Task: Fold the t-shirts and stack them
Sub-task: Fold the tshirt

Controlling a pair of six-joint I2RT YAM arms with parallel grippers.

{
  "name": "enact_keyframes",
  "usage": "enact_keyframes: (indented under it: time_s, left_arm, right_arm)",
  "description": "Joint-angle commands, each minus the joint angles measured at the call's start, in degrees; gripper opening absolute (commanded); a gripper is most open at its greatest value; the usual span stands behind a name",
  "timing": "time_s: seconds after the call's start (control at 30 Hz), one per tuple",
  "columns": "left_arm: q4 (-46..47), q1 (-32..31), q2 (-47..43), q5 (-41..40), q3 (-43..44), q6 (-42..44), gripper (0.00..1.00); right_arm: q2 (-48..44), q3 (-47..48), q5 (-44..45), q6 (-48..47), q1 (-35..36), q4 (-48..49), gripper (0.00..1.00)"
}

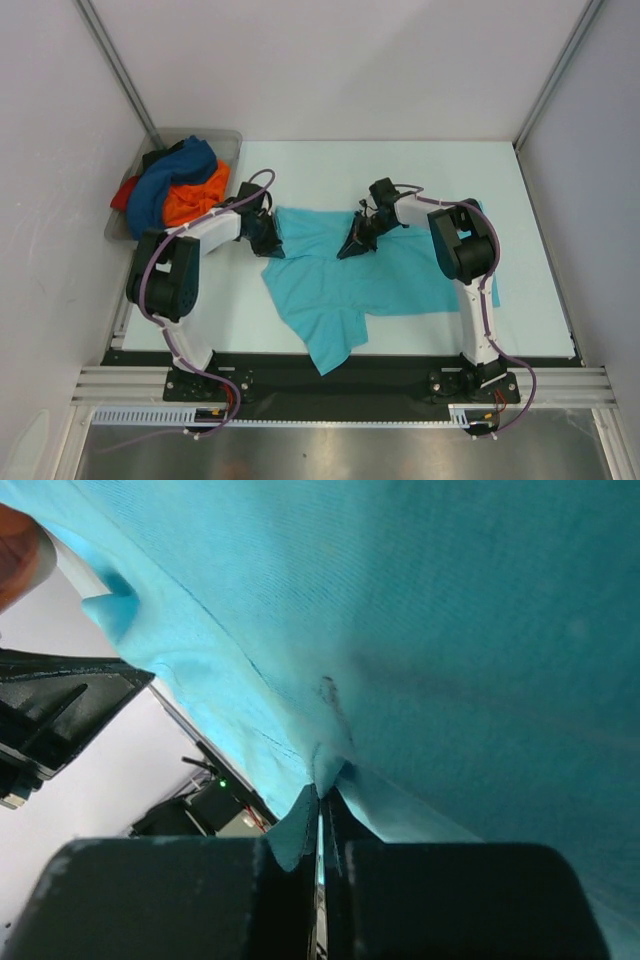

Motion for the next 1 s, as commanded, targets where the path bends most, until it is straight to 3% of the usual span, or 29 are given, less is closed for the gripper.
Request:
enact_keyframes:
  time_s: [0.0, 0.43, 0.9, 0.97]
  left_arm:
    - [0.13, 0.13, -3.25, 1.92, -1.27, -1.54, 0.00]
    - [1.53, -1.89, -4.48, 6.40, -3.91, -4.35, 0.01]
    - [1.80, -4.36, -4.13, 7.99, -5.67, -5.23, 0.04]
    - [0.75, -4.36, -3.69, 7.20, -5.05, -4.62, 0.08]
  right_arm:
    - [-2.14, 2.08, -0.76, -3.41, -0.26, -4.31, 0.00]
    - [-0.65, 4.45, -0.84, -5.87, -1.14, -5.71, 0.00]
    - [3.13, 9.99, -3.83, -12.38, -3.25, -14.68, 0.00]
    - [3.22, 10.07, -4.36, -12.47, -3.34, -14.94, 0.05]
